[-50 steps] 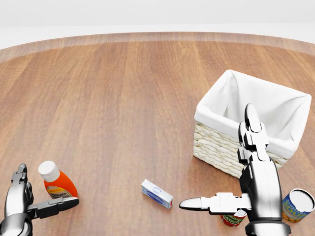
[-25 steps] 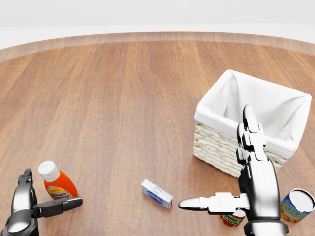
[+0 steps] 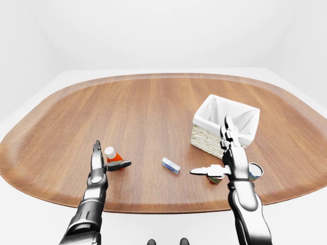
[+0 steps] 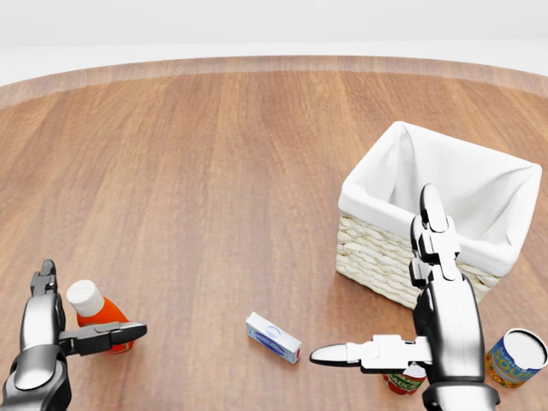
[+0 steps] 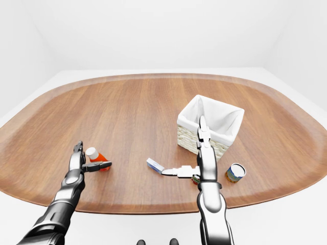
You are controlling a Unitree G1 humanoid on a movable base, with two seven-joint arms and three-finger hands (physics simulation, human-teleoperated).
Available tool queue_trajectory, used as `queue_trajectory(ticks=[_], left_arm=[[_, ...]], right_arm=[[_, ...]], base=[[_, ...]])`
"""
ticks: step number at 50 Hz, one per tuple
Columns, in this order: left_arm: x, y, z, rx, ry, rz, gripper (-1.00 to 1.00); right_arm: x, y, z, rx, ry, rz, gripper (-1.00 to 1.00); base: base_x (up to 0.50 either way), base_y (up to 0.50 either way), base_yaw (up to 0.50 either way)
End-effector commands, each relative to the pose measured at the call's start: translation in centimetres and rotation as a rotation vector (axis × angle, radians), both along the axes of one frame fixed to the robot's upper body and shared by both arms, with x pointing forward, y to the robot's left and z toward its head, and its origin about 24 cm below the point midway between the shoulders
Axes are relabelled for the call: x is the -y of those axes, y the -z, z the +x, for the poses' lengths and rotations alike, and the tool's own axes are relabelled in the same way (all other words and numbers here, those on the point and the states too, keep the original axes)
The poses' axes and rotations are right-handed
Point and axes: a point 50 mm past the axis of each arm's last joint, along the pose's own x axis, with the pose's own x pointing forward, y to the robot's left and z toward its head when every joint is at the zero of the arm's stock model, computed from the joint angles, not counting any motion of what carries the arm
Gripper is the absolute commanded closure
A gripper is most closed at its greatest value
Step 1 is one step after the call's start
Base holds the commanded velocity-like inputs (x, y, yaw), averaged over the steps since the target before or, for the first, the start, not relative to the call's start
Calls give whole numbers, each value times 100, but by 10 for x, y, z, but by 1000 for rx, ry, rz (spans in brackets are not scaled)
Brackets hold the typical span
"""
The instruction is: Pick up the ketchup, and put it in the basket.
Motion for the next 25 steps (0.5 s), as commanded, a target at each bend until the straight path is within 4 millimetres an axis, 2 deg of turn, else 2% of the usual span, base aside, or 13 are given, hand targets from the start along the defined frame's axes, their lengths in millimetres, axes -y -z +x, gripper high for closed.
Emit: queue_trajectory(ticks=[1, 5, 6, 7, 25], left_arm=[[7, -12, 8, 56, 28, 14, -100], [12, -12, 10, 57, 42, 9, -100], [12, -12, 10, 58, 42, 4, 71], [13, -11, 11, 55, 45, -4, 92], [21, -8, 9, 49, 72, -5, 92]], right_arm=[[0, -1, 0, 6, 0, 2, -100], [0, -2, 0, 11, 0, 3, -100], [0, -3, -1, 13, -1, 4, -100], [1, -4, -1, 15, -1, 4, -100], [1, 0, 1, -2, -2, 6, -100]], base=[[0, 0, 0], [0, 0, 0], [0, 0, 0], [0, 0, 0], [0, 0, 0]])
